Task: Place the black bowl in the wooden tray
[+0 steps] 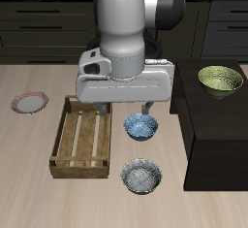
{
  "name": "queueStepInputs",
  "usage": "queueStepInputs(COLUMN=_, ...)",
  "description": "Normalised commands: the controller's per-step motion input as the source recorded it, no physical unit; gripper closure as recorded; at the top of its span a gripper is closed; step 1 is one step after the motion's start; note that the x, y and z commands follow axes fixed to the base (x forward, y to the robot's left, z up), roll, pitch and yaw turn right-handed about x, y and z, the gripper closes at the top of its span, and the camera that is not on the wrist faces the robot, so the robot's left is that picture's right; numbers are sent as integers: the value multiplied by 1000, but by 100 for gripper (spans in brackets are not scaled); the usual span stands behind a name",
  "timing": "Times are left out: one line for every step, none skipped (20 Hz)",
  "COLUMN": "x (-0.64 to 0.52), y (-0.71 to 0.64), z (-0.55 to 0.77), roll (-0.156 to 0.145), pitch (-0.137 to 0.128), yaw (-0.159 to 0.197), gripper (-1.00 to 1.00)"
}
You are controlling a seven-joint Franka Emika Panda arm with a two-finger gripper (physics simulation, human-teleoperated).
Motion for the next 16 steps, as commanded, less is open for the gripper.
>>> queueStepInputs(x=-13, y=-57, z=-67, roll=-1, pitch=3, yaw=-5, gripper=-100)
queueStepInputs(x=280, y=184, z=-232, roll=59, pitch=55, yaw=9, gripper=-100)
queueStepInputs(x=230, y=78, z=-254, roll=10, pitch=-20, yaw=101, gripper=-100)
queueStepInputs(x=-15, y=-18, z=-2, roll=0, pitch=0, yaw=0, gripper=-100)
queueStepInputs(x=188, y=-63, z=-280, roll=-19, pitch=61, yaw=-48, gripper=-100)
queueStepInputs(x=117, y=5, z=-135, roll=3, pitch=-46, yaw=113, gripper=-100)
queueStepInputs(x=64, y=-163, z=-222, roll=-9, pitch=66, yaw=-63, gripper=-100)
queueStepInputs(x=87, y=1, z=-188, roll=22, pitch=-1, yaw=75, gripper=-100)
queueStepInputs(x=127, y=-71, z=-207, roll=-21, pitch=6, yaw=70, gripper=-100)
queueStepInputs(x=114, y=-54, z=-229, roll=-21, pitch=30, yaw=56, gripper=-100)
queueStepInputs(x=100, y=-23, z=-294, roll=10, pitch=37, yaw=105, gripper=-100)
queueStepInputs(x=45, y=-70, z=-264, roll=-13, pitch=34, yaw=38, gripper=-100)
queueStepInputs(x=53, y=-62, z=-257, roll=-27, pitch=7, yaw=53, gripper=-100)
queueStepInputs(x=69, y=-11, z=-247, roll=49, pitch=50, yaw=50, gripper=-100)
queueStepInputs(x=97, y=-103, z=-378, roll=-43, pitch=10, yaw=74, gripper=-100)
queueStepInputs(x=-18, y=13, z=1, roll=0, pitch=0, yaw=0, gripper=-100)
